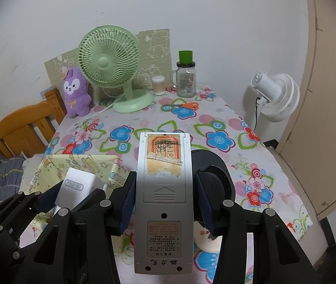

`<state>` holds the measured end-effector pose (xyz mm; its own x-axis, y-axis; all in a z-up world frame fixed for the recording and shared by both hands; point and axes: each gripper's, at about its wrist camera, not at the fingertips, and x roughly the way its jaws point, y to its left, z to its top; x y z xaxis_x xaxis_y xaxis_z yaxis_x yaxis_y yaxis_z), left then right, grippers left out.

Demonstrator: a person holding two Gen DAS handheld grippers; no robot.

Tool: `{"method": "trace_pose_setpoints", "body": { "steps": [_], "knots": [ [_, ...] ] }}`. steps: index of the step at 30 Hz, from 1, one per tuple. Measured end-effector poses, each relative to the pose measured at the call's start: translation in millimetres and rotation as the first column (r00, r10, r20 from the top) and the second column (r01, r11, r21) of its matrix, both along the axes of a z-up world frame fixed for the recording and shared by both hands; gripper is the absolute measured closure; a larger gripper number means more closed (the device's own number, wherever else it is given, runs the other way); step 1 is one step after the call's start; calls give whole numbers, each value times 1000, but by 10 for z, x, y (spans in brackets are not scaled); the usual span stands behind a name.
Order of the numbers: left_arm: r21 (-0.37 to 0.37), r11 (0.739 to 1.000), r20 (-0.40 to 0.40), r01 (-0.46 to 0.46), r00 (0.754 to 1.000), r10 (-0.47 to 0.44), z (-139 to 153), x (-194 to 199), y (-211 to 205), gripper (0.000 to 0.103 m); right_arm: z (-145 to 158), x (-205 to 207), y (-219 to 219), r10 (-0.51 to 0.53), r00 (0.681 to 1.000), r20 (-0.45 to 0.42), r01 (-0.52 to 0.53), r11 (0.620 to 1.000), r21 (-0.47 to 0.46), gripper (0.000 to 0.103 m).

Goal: Organize rigid objects
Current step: 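Carry the MINGYI charger with the left tool and the remote with the right tool over the fabric box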

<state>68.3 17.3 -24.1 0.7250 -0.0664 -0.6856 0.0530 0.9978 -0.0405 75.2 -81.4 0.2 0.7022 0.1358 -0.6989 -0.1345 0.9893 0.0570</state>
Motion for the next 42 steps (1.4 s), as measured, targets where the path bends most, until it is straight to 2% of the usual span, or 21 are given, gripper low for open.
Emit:
{"method": "trace_pose_setpoints", "body": {
  "steps": [28, 42],
  "knots": [
    [5, 999, -52, -41, 998, 41, -152, 58, 728, 62, -181, 95, 772, 47, 997, -62, -47, 999, 3, 52],
    [20, 995, -96, -101, 990, 102, -345, 127, 1078, 62, -374, 189, 1196, 125, 985, -115, -124, 992, 16, 51]
  ]
}}
